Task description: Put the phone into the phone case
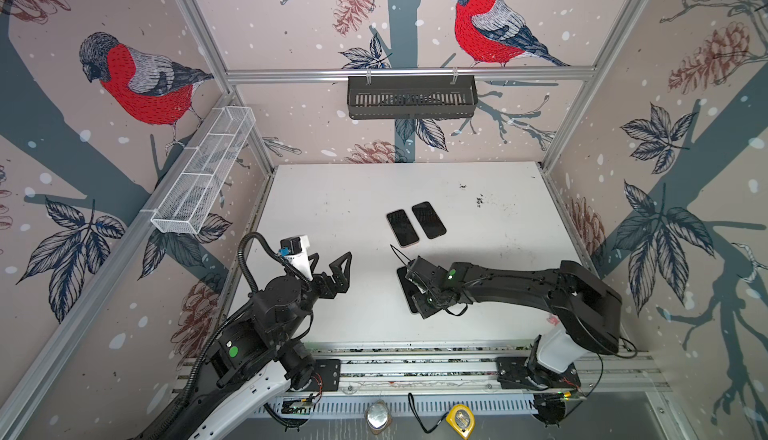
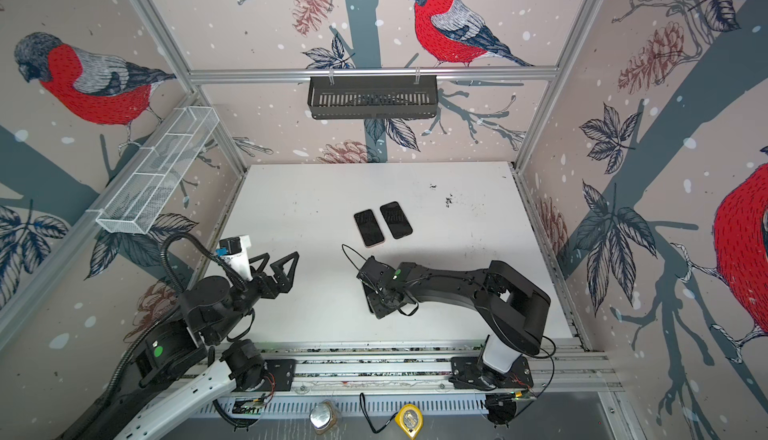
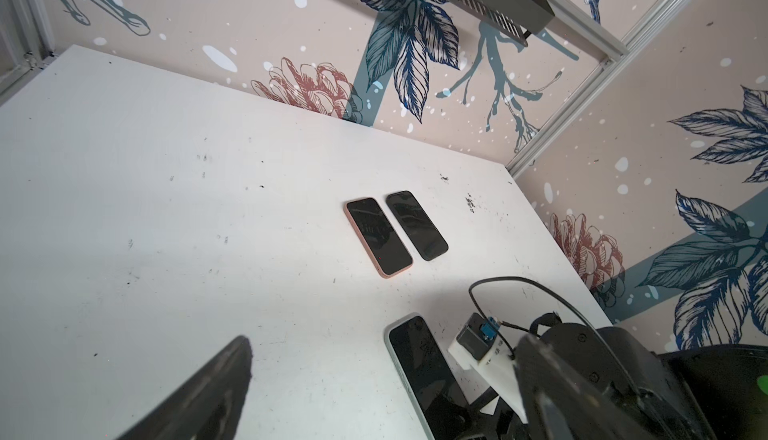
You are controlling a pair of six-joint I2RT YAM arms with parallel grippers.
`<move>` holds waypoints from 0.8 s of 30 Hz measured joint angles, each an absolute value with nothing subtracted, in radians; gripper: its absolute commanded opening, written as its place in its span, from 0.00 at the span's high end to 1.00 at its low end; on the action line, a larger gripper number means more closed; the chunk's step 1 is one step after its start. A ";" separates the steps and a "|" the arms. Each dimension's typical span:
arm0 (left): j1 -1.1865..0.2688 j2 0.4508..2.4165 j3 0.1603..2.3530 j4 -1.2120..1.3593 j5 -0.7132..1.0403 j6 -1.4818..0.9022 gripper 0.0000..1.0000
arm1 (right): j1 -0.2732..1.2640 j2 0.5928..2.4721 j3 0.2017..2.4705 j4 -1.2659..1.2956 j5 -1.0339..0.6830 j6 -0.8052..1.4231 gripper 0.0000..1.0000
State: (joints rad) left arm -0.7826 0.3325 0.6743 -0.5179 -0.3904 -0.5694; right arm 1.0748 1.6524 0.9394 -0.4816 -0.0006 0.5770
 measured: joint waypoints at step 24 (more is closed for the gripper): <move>-0.783 0.358 0.633 -0.497 -0.367 -0.550 0.02 | 1.004 1.822 1.033 -0.273 0.183 0.587 0.51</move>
State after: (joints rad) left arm -0.7826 0.3580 0.6334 -0.4969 -0.3668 -0.5495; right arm 1.0042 1.8221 1.0328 -0.2733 0.1829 0.5865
